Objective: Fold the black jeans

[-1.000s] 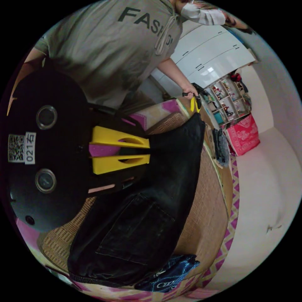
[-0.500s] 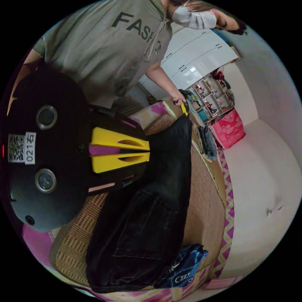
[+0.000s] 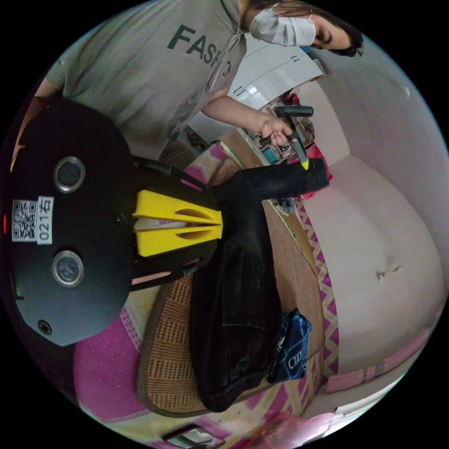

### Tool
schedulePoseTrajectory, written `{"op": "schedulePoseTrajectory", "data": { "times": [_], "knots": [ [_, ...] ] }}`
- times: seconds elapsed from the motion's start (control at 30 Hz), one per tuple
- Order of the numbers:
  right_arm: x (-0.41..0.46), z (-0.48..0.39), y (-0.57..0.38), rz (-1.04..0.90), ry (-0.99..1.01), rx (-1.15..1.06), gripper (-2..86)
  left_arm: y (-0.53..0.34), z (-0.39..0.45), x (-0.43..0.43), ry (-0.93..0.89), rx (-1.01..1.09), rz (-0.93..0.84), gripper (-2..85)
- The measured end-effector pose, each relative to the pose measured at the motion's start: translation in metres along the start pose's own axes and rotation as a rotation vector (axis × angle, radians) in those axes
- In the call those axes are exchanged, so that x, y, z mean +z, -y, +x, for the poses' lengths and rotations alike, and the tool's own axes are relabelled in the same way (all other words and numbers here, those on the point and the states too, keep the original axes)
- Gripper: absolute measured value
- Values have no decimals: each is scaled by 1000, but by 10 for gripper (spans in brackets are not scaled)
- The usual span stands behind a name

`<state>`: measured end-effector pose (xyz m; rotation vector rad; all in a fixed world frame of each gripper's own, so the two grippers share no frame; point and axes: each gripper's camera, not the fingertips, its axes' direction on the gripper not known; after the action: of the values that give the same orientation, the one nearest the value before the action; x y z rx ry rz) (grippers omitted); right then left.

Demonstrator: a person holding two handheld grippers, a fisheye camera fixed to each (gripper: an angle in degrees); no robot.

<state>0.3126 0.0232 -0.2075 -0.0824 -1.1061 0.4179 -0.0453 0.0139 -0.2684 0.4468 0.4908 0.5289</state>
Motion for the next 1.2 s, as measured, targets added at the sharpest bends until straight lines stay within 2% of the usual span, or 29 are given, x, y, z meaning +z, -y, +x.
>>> {"op": "schedulePoseTrajectory", "data": {
  "times": [0.07, 0.17, 0.33, 0.37, 0.53, 0.6, 0.7, 0.77, 0.83, 0.93, 1.1, 1.2],
  "knots": [
    [-12, 10, -5, 19, 0, 31, -6, -13, 72, 73, -34, 77, -166, -10],
    [-24, 21, -10, 27, -2, 56, -5, -41, 130, 140, -22, 136, -361, -9],
    [-41, 38, -11, 46, -24, 87, -4, -23, 183, 115, 109, 166, -153, -9],
    [-43, 44, -10, 56, -23, 99, -3, -20, 194, 119, 91, 178, -147, -9],
    [-48, 63, 9, 103, -36, 146, 21, -33, 229, 181, -1, 220, -385, -3],
    [-53, 74, 16, 138, -82, 218, 50, -29, 234, 175, -16, 207, -339, 3],
    [-69, 109, 19, 243, -137, 439, 99, -23, 238, 164, -80, 202, -285, 24],
    [-79, 138, 21, 301, -159, 607, 127, -22, 235, 154, -213, 185, -250, 40],
    [-80, 155, 25, 316, -193, 684, 145, -23, 232, 148, -309, 182, -240, 40],
    [-72, 178, 34, 340, -203, 781, 165, -30, 226, 135, -296, 178, -219, 24],
    [-44, 202, 52, 389, -189, 860, 150, -49, 211, 119, -286, 156, -229, -2],
    [-27, 220, 48, 417, -177, 954, 98, -64, 197, 109, -254, 136, -238, -7]
  ]
}}
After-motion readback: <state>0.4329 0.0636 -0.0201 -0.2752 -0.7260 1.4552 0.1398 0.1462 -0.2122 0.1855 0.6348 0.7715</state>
